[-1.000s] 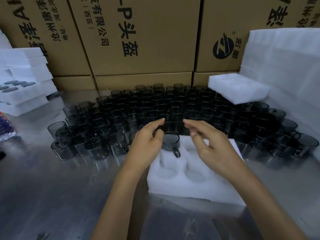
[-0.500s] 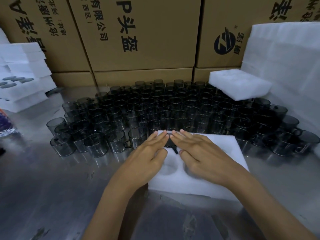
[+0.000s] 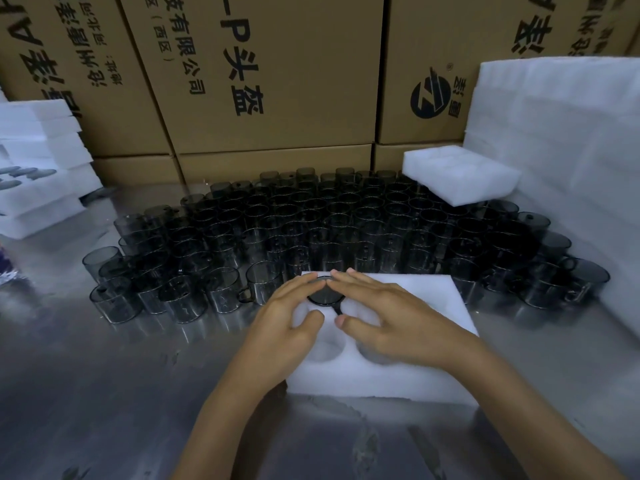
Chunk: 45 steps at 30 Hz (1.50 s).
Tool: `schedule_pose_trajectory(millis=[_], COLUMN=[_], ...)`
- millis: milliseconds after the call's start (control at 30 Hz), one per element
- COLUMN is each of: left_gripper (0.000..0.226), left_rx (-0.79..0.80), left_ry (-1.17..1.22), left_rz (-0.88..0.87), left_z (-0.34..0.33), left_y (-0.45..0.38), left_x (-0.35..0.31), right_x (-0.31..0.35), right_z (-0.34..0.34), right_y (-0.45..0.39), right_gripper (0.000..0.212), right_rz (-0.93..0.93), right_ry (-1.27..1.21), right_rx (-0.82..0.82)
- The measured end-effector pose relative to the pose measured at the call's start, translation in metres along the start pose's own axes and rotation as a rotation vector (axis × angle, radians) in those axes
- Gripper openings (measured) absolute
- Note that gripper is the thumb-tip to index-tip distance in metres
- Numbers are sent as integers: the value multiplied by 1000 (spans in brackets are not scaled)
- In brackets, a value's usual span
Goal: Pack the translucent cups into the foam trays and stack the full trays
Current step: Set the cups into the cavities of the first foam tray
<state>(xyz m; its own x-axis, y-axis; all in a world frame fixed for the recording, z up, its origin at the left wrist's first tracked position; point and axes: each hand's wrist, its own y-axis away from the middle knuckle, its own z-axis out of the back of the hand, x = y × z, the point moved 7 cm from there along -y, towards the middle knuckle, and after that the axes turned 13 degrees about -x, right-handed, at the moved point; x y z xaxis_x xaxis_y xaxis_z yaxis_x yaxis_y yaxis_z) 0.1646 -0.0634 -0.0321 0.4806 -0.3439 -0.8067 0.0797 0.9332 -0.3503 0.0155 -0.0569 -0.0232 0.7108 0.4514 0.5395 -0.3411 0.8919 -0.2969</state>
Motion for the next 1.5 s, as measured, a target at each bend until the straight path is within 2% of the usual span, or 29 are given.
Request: schedule_pose_trajectory(millis=[100, 200, 267, 333, 433, 533, 667, 767, 867, 933, 1000, 1067, 1167, 1233, 1367, 1500], left_gripper=[40, 33, 32, 31, 28, 26, 27, 32, 33, 31, 26, 27, 49, 54, 46, 36], left_rx=[-76, -141, -138, -108, -43, -4, -22, -67, -94, -114, -126, -100, -50, -93, -121, 96], left_ry=[41, 26, 33, 66, 62, 70, 78, 147, 206, 240, 257, 283, 344, 392, 515, 506], left_rz=[29, 20, 27, 61, 90, 103, 101, 107, 93, 75, 47, 30, 6, -7, 91, 155], left_z=[8, 8, -1, -14, -33, -48, -46, -37, -32, -27, -23, -24, -31, -29, -20, -19], left_y=[-10, -27, -40, -54, -69, -69, -65, -65, -62, -61, -61, -62, -57, -54, -57, -57], left_x=[-9, -22, -29, -35, -43, -43, -37, -38, -42, -44, -48, -52, -60, -65, -57, -44], right_x=[-12, -54, -85, -109, -119, -125, -125, -121, -108, -93, -75, -55, -28, -15, -8, -19], right_z=[29, 82, 99, 98, 89, 85, 87, 85, 92, 105, 119, 123, 112, 104, 94, 79], right_y=[-5, -11, -13, -13, -18, -20, -25, -25, -28, -29, -28, -28, -33, -36, -29, -18], right_gripper=[46, 30, 17, 8, 22, 32, 37, 38, 32, 38, 43, 46, 49, 51, 47, 37], right_rz=[-87, -250, -405, -528, -583, -637, -638, -651, -566, -481, -422, -417, -455, -454, -415, -395], right_ry=[-136, 52, 138, 105, 33, 121, 284, 312, 327, 326, 216, -4, -285, -353, -493, -706], right_rx=[-167, -435, -412, -330, -327, -333, -254, -236, -329, -468, -613, -646, -561, -539, -557, -433])
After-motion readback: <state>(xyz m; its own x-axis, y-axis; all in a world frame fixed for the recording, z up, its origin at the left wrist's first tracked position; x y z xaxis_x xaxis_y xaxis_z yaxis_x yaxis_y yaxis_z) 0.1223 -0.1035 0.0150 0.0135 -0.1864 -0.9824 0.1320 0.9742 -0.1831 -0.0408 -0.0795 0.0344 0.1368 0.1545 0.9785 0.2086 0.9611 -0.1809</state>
